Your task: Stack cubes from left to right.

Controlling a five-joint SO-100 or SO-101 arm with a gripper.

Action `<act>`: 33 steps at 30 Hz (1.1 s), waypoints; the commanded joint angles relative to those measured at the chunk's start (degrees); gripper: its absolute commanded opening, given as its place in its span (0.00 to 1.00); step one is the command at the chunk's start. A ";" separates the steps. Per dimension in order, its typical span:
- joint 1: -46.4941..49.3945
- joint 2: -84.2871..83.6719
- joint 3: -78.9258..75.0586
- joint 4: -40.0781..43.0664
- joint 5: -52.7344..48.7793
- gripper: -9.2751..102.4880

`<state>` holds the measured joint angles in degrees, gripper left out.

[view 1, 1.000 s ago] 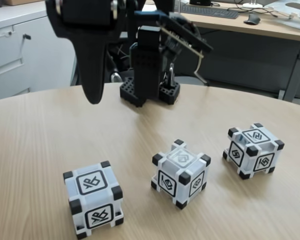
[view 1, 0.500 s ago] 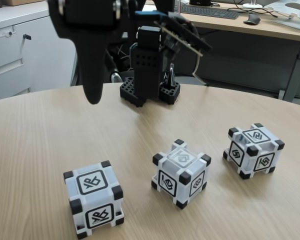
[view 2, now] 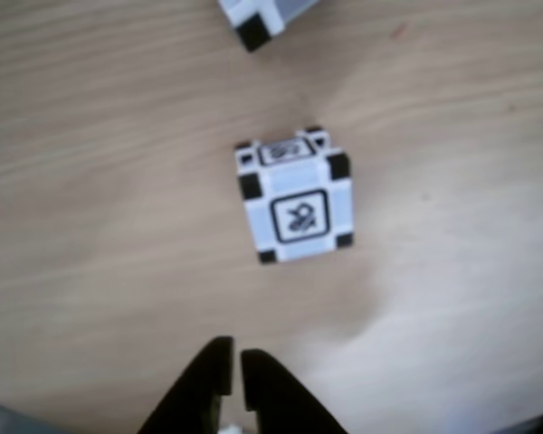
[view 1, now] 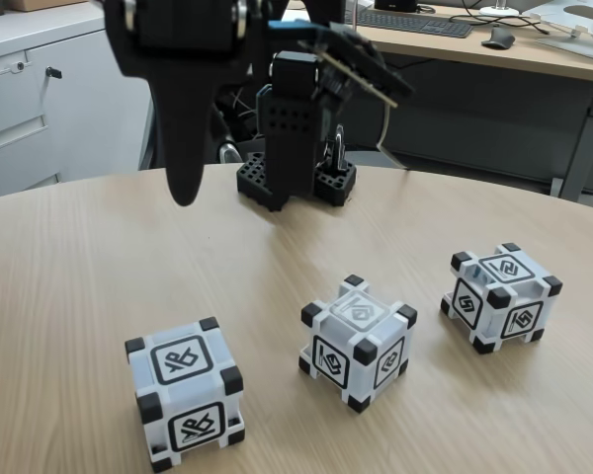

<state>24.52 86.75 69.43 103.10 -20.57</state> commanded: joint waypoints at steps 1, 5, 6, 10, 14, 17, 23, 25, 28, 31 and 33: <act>0.44 0.53 -0.70 0.09 2.02 0.08; 0.44 0.53 -0.70 0.09 2.99 0.09; 0.44 0.53 -0.62 0.09 3.16 0.08; 0.44 0.53 -1.23 0.09 2.46 0.08; 0.44 0.53 -1.05 0.00 1.93 0.08; 0.44 0.53 -0.88 0.00 1.93 0.08; 0.35 0.53 -1.32 0.09 -0.53 0.08; -0.62 0.79 -1.32 0.09 -0.53 0.08; -0.88 1.05 -1.58 0.09 1.67 0.08; -2.72 0.53 -1.58 0.09 2.20 0.08; -4.04 0.88 -1.49 0.09 1.32 0.08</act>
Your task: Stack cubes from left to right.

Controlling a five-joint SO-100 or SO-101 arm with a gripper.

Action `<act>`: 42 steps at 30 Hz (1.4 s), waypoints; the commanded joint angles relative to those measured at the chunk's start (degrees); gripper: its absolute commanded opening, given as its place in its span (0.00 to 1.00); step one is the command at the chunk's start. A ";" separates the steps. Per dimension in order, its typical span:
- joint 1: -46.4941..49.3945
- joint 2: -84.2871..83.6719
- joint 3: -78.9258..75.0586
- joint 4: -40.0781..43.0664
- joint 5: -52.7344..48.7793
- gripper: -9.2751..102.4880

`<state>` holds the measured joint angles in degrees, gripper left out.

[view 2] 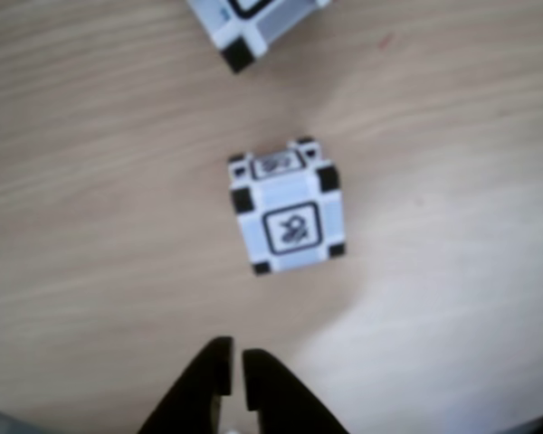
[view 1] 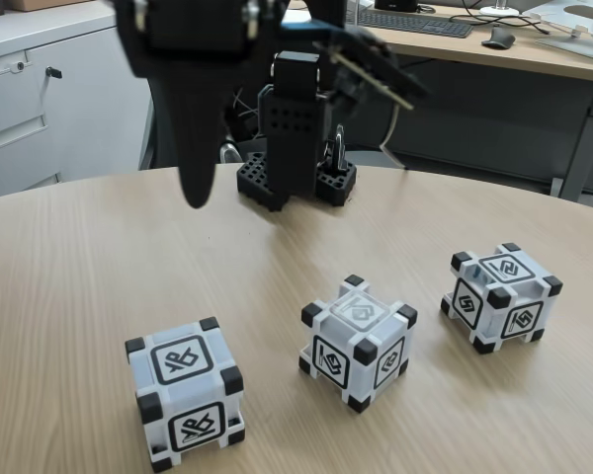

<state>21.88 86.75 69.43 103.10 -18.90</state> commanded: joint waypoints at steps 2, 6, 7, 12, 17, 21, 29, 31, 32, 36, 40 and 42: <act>-2.99 0.97 -1.58 0.09 -0.88 0.08; -7.38 0.53 -1.58 -0.18 -0.88 0.08; -8.61 0.53 -1.58 -0.26 -0.79 0.08; -16.17 0.44 -1.58 -0.26 -0.88 0.08; -22.94 0.44 -1.58 -0.53 0.44 0.08; -30.76 0.44 -0.62 -0.62 2.11 0.08; -41.84 0.00 -0.53 -0.70 5.98 0.08; -43.77 -1.05 -0.53 -0.70 8.35 0.08; -44.47 -1.76 -0.53 -0.70 11.60 0.08; -45.18 -5.19 -0.53 -0.18 24.52 0.08; -44.38 -6.68 -0.44 0.00 24.17 0.08; -44.38 -6.77 -0.44 -0.62 25.31 0.08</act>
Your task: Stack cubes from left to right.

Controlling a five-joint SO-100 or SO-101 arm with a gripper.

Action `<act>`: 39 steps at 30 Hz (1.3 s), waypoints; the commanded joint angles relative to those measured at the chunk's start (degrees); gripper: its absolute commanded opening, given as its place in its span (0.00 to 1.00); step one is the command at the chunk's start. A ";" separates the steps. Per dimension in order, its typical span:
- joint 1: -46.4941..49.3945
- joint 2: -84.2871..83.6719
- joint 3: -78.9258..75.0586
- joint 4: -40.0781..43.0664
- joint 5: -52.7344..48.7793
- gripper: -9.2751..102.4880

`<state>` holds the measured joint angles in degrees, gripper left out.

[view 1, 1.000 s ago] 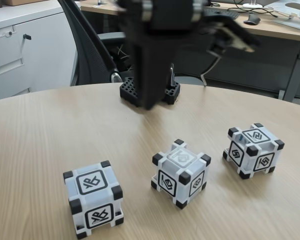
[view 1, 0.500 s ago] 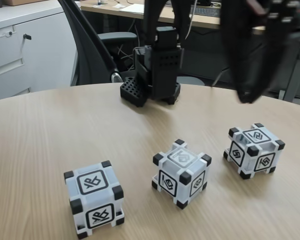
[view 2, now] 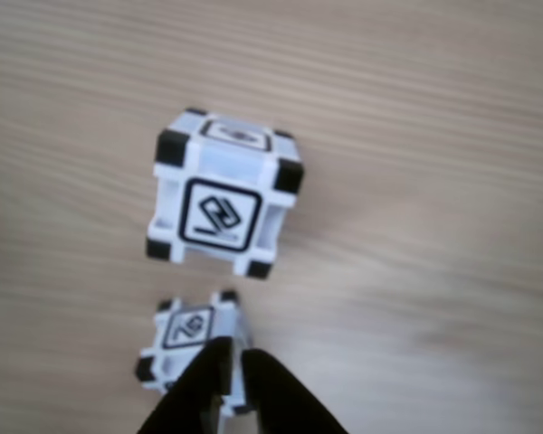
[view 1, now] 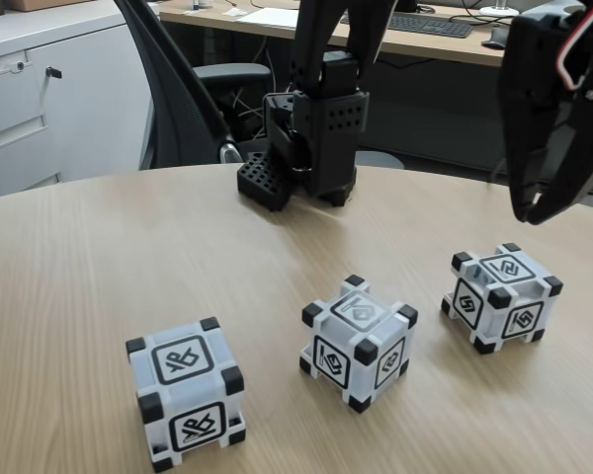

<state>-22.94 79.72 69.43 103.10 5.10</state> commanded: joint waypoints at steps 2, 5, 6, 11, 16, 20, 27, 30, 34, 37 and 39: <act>0.53 0.09 -0.44 -0.62 3.34 0.08; 0.26 0.09 -0.35 -0.09 6.06 0.11; -0.18 0.09 -0.26 0.09 7.56 0.15; -0.35 0.09 5.27 -0.35 10.90 0.25; -0.35 0.18 13.62 -0.62 12.83 0.32; -0.44 0.26 15.64 -0.79 13.27 0.37; -0.44 0.26 14.94 -0.79 12.48 0.41; -0.44 0.18 14.85 -0.88 12.66 0.41; -0.44 0.00 14.77 -1.93 13.62 0.42; -0.44 0.00 14.77 -4.83 13.10 0.42; -0.44 0.00 14.77 -6.33 12.57 0.42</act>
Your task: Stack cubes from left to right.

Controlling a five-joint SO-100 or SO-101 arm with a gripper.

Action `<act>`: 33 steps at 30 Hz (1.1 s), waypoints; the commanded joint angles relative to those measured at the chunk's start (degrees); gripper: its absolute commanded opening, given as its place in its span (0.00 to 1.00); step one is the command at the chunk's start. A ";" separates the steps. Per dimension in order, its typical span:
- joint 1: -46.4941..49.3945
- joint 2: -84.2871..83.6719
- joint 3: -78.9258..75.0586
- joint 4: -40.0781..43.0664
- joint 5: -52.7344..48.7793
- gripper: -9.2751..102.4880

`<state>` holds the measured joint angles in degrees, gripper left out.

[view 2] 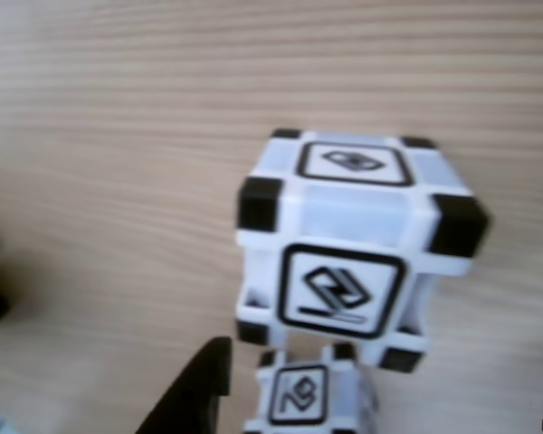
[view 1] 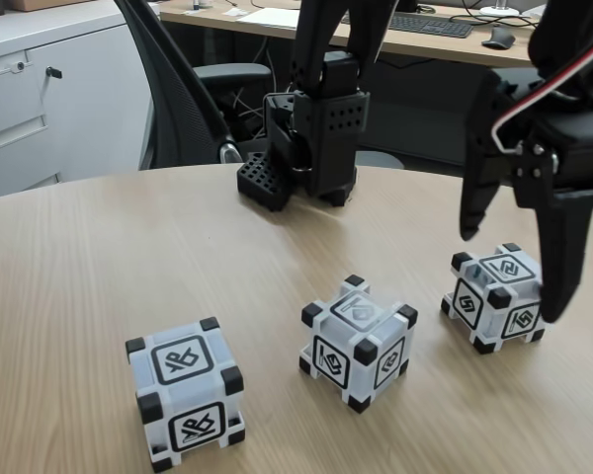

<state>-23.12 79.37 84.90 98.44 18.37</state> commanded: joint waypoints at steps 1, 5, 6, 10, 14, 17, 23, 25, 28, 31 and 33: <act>-0.26 0.35 -0.70 -2.02 -0.88 0.42; -0.26 -0.18 -0.18 -2.29 -1.14 0.42; -0.35 -1.14 -0.62 -2.29 -0.88 0.43; -0.44 -4.39 -0.70 -2.29 0.53 0.42; -0.44 -4.57 0.18 -2.20 0.18 0.42; -1.49 -4.39 0.18 -2.20 0.62 0.43; -5.63 -3.69 0.18 -1.49 2.99 0.42; -5.98 -3.69 0.18 -1.49 3.52 0.42; -6.33 -3.69 0.26 -1.41 3.96 0.42; -6.24 -4.48 0.26 -1.93 4.04 0.42; -6.24 -4.48 0.26 -1.93 4.57 0.41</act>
<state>-29.18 74.18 85.52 96.42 22.24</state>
